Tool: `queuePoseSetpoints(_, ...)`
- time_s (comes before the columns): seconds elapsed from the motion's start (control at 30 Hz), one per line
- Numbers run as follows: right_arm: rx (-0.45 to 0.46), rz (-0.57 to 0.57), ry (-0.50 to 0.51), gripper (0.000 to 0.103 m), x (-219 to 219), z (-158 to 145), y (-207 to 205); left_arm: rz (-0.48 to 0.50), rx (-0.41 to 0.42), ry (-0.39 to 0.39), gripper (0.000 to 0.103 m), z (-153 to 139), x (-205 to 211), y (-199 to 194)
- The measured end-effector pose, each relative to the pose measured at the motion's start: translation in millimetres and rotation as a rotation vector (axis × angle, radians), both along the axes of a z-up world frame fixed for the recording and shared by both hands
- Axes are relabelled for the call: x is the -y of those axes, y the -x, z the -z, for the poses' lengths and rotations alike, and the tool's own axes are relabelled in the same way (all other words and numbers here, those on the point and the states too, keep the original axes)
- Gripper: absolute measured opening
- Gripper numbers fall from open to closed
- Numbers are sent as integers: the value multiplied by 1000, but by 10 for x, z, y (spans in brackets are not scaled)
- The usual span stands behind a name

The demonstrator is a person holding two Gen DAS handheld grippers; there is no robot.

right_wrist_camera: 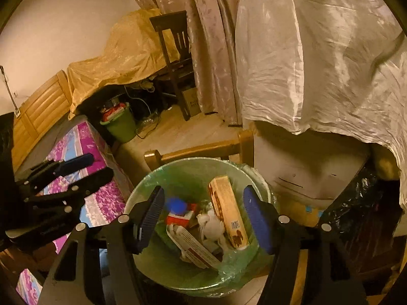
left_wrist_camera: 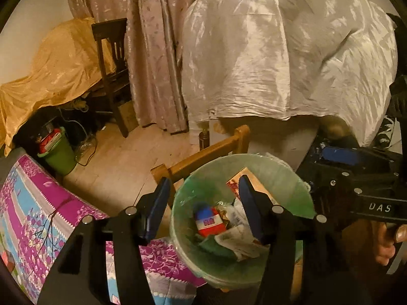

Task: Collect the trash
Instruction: 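Open both tools above the green bin to drop the cap and cloth, then move both open tools back to the trash on the bed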

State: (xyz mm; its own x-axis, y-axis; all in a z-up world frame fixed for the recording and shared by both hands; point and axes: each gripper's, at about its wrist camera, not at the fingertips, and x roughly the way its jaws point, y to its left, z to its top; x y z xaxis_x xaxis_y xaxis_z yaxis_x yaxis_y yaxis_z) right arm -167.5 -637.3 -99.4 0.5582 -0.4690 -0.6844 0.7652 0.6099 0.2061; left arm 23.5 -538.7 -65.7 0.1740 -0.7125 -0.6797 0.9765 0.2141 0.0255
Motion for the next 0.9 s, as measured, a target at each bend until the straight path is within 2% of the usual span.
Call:
queuePoseSetpoints(0.1,-3,5,12,66,-33,9,-8,-27,-13,-2,53,27,-39,-56)
queuePoseSetpoints(0.3,17,10,42,66,-134,-79,-51,-73,10,18,53,-18,-198,-136)
queuePoseSetpoints(0.47,31,22,116,66,-312,-223,-142,-149,7,30,53,-16,-392,-296)
queuePoseSetpoints(0.6,38,34,201,66,-514,-328,-208,-243,16,58,53,-37,-651,-434)
queuePoseSetpoints(0.77,66,38,279,66,-802,-418,-300,-353,78,97,53,-59,-1115,-573)
queuePoseSetpoints(0.9,81,29,350,66,-1094,-465,-476,-458,60,107,53,-26,-1532,-787)
